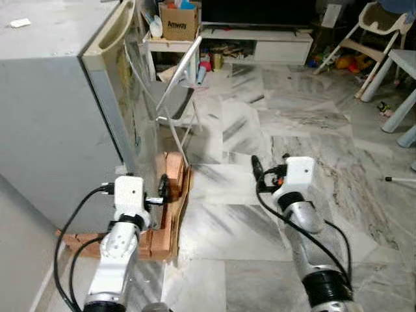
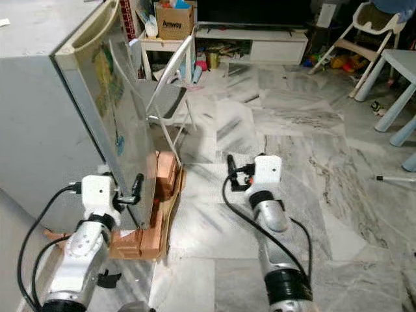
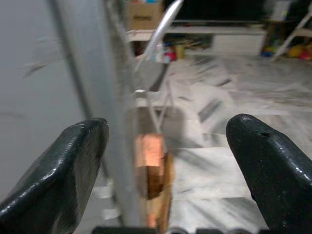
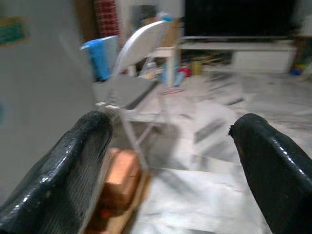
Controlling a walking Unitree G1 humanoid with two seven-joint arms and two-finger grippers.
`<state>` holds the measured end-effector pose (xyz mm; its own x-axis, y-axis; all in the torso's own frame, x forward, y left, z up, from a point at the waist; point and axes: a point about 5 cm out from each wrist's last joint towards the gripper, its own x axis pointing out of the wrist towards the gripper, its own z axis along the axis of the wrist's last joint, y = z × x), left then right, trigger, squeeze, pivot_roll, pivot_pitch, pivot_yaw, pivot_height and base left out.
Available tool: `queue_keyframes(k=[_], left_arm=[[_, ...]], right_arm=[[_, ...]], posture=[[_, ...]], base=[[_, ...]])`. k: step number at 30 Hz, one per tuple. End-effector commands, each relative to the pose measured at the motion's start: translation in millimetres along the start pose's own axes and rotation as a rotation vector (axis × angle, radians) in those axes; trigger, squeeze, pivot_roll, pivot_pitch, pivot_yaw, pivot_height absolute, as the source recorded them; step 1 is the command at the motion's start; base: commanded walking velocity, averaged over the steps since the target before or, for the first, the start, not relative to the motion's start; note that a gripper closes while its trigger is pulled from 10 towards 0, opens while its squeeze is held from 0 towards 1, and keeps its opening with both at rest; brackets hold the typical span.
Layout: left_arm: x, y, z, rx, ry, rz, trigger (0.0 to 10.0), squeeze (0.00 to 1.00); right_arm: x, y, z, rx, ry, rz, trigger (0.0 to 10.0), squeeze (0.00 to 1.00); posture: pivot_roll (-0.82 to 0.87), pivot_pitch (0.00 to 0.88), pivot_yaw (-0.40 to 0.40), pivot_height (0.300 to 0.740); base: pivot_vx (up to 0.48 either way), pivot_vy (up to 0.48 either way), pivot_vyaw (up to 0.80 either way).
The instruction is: Restocking fridge
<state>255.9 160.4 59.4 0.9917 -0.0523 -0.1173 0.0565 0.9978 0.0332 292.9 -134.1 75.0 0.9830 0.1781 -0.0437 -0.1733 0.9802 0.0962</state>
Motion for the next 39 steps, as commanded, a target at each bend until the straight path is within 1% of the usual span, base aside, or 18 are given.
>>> queue_keyframes(k=[1,10,13,15,19,23,25,28,32,33,34,35,37,38,39], left_arm=[[2.6,-2.2,3,0.002,-0.006,-0.013,10.0,0.00],[2.6,-2.2,2,0.002,-0.004,-0.014,10.0,0.00],[1.8,-1.6,0,-0.002,0.003,-0.008,10.0,0.00],[-1.3,3.9,-3,0.013,0.014,0.014,10.0,0.00],[-1.8,4.6,-3,0.006,0.010,0.016,10.0,0.00],[1.0,10.5,-1,0.025,0.004,0.053,10.0,0.00],[1.8,12.0,-1,0.027,0.004,0.061,10.0,0.00],[3.2,18.6,-1,0.049,0.012,0.093,10.0,0.00],[4.8,20.4,-1,0.041,0.017,0.096,10.0,0.00],[5.6,20.6,-1,0.039,0.016,0.095,10.0,0.00],[11.1,23.1,1,0.035,0.008,0.096,10.0,0.00],[11.1,23.1,1,0.035,0.008,0.096,10.0,0.00],[19.5,28.7,5,0.032,0.000,0.117,10.0,0.00],[19.5,28.7,5,0.032,0.000,0.117,10.0,0.00],[25.2,30.3,7,0.033,-0.006,0.122,10.0,0.00]], right_arm=[[1.9,-5.4,5,-0.012,-0.014,-0.011,10.0,0.00],[0.8,-6.4,4,-0.016,-0.012,-0.013,10.0,0.00],[-1.3,-8.1,3,-0.023,-0.007,-0.016,10.0,0.00],[-7.1,-12.6,-2,-0.034,0.008,-0.021,10.0,0.00],[-11.5,-15.0,-4,-0.037,0.018,-0.026,10.0,0.00],[-24.9,-16.3,-12,-0.039,0.051,-0.030,10.0,0.00],[-28.8,-17.6,-14,-0.040,0.057,-0.032,10.0,0.00],[-42.3,-24.1,-21,-0.048,0.091,-0.046,10.0,0.00],[-46.2,-27.0,-24,-0.054,0.105,-0.052,10.0,0.00],[-46.6,-27.2,-24,-0.054,0.110,-0.052,10.0,0.00],[-47.7,-26.6,-24,-0.056,0.123,-0.050,10.0,0.00],[-47.7,-26.6,-24,-0.056,0.123,-0.050,10.0,0.00],[-49.0,-25.3,-23,-0.057,0.129,-0.036,10.0,0.00],[-49.0,-25.3,-23,-0.057,0.129,-0.036,10.0,0.00],[-50.4,-24.0,-23,-0.056,0.131,-0.021,10.0,0.00]], posture=[[0.01,0.000,-0.024,0.740],[0.01,0.000,-0.024,0.740],[0.01,0.000,-0.024,0.740],[0.01,0.000,-0.025,0.740],[0.01,0.000,-0.025,0.740],[0.01,0.000,-0.031,0.740],[0.00,0.001,-0.029,0.740],[-0.01,0.007,-0.021,0.740],[-0.02,0.008,-0.019,0.740],[-0.02,0.008,-0.019,0.740],[-0.02,0.011,-0.022,0.740],[-0.02,0.011,-0.022,0.740],[-0.03,0.014,-0.029,0.740],[-0.03,0.014,-0.029,0.740],[-0.03,0.017,-0.031,0.740]], base=[[0.398,0.000,0.00],[0.388,0.000,0.00],[0.000,0.000,0.00],[0.000,0.000,0.00],[0.000,0.000,0.00],[0.000,0.000,0.00],[0.000,0.000,0.00],[0.000,0.000,0.00],[0.000,0.000,0.00],[0.000,0.000,0.00],[0.000,0.000,0.00],[0.000,0.000,0.00],[0.000,0.000,0.00],[0.000,0.000,0.00],[0.000,0.000,0.00]])
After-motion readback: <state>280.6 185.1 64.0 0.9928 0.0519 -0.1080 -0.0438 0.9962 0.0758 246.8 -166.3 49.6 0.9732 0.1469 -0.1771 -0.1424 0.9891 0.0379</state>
